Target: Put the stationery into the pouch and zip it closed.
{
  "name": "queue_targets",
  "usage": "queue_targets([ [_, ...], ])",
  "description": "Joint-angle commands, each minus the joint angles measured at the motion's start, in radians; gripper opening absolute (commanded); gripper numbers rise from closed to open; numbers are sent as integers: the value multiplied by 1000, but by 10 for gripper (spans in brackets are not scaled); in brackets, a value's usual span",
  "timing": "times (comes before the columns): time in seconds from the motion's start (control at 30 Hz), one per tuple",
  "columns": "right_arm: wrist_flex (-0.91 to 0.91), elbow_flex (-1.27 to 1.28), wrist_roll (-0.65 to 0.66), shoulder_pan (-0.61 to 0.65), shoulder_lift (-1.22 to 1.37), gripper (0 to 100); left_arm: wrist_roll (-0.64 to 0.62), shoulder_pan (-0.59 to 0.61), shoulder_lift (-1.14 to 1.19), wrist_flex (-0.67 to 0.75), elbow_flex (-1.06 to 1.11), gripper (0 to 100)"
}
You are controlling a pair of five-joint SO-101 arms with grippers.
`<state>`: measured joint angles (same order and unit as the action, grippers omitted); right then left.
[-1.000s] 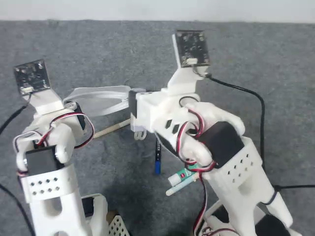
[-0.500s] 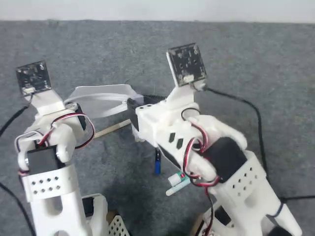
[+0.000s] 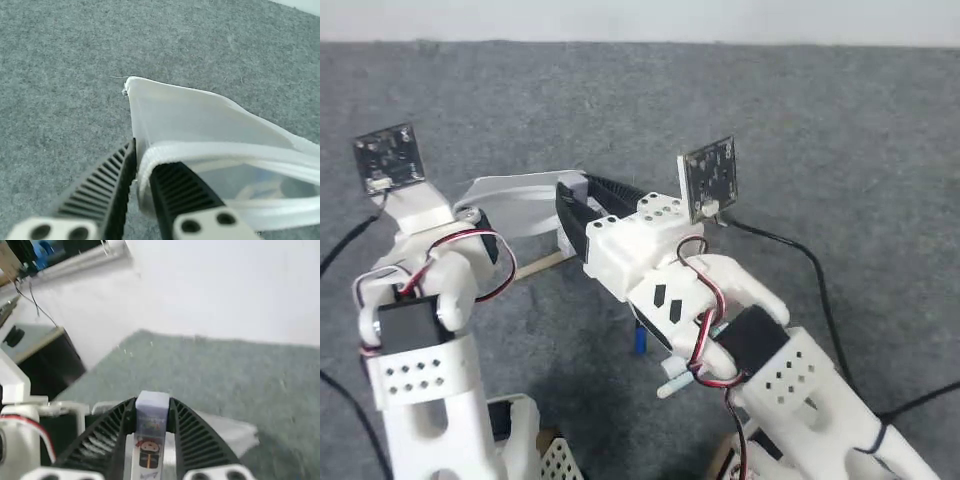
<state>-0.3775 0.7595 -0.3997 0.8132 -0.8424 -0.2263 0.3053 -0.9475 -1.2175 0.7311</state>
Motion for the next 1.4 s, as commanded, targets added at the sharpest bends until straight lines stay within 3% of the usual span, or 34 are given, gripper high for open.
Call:
queue_targets([
  [0.0, 220, 51, 21, 10, -47, 6, -11, -6, -5, 40, -24, 11],
  [0.17, 461, 158, 23, 10, -45, 6, -11, -6, -5, 40, -24, 11],
  [0.5, 727, 189, 32, 5, 177, 6, -11, -6, -5, 40, -24, 11],
  [0.93, 1040, 247, 218, 15, 426, 6, -11, -6, -5, 40, -24, 11],
  [1.23, 1290, 367, 499, 97, 536, 6, -11, -5, -5, 40, -24, 11],
  [1.37, 1385, 374, 563, 99, 619, 6, -11, -5, -5, 40, -24, 11],
])
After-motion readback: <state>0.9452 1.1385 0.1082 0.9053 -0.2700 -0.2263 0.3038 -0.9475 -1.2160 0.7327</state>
